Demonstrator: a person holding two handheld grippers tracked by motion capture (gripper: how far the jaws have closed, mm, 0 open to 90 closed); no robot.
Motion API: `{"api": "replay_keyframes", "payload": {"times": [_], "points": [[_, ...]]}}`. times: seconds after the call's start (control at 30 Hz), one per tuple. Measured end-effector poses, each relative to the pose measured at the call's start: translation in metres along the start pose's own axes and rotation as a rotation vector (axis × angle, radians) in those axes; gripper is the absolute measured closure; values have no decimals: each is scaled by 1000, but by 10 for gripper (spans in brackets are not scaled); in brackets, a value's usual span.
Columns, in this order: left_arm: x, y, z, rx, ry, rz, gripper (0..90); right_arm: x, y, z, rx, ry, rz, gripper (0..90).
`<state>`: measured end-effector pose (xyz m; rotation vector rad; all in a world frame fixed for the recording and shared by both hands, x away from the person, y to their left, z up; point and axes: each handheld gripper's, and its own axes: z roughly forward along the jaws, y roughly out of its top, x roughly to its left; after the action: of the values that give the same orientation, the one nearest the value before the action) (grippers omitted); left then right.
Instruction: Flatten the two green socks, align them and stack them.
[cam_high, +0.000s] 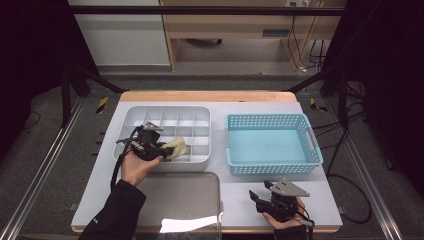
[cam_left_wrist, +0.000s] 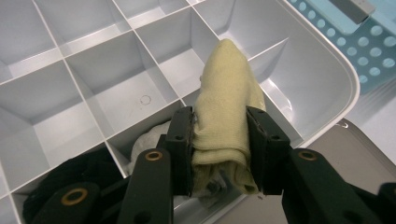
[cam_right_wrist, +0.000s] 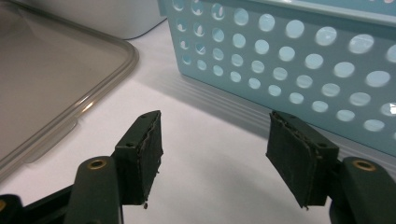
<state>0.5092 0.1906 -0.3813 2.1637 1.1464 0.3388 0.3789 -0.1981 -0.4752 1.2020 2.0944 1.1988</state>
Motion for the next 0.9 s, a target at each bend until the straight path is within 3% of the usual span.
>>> {"api": "replay_keyframes", "payload": {"times": [0.3, 0.5, 0.73, 0.9], "points": [[-8, 2, 20, 68, 9, 32, 633, 0, 0, -1, -3, 0, -3, 359], [-12, 2, 28, 82, 17, 38, 633, 0, 1, 0, -1, 3, -2, 361], [-11, -4, 36, 47, 3, 5, 616, 1, 1, 1, 3, 7, 2, 362], [-14, -6, 38, 38, -15, 22, 589, 2, 1, 3, 7, 9, -6, 363]]}}
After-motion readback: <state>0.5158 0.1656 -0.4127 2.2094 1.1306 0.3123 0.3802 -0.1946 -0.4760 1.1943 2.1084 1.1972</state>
